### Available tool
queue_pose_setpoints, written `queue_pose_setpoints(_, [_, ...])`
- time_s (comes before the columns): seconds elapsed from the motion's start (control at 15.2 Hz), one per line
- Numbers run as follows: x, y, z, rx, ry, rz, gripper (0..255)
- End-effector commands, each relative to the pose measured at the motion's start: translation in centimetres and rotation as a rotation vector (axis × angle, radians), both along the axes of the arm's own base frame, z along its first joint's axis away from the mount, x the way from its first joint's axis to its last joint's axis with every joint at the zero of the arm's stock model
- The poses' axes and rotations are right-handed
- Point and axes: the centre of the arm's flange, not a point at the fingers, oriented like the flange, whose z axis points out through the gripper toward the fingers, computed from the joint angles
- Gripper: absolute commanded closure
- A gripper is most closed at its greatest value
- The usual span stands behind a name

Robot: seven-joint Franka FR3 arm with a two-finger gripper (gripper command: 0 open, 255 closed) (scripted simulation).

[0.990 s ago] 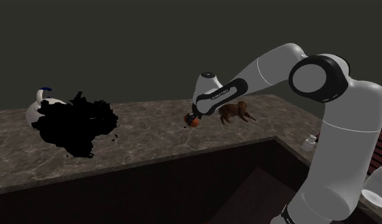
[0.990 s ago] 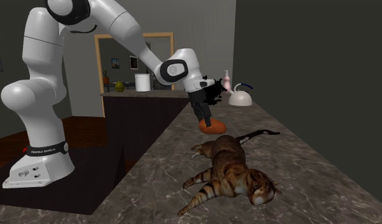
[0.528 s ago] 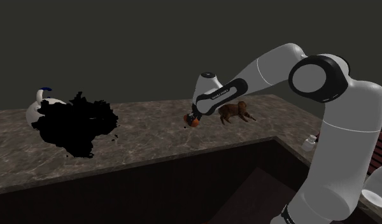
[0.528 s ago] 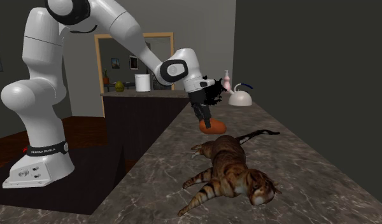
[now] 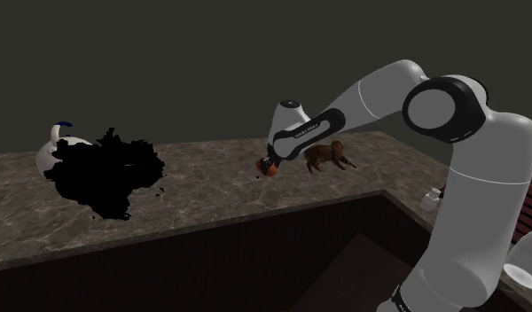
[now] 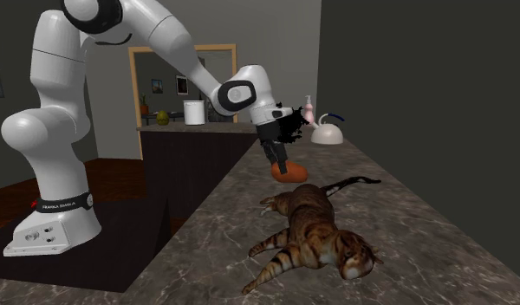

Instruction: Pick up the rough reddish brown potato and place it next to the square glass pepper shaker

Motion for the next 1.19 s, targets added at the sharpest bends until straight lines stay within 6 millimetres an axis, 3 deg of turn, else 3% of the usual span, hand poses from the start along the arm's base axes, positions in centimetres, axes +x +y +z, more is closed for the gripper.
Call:
queue_pose_setpoints(0.0, [0.0, 0.0, 0.8, 0.000, 0.000, 0.000, 255])
queue_pose_setpoints(1.12, [0.0, 0.0, 9.8, 0.000, 0.000, 0.000, 255])
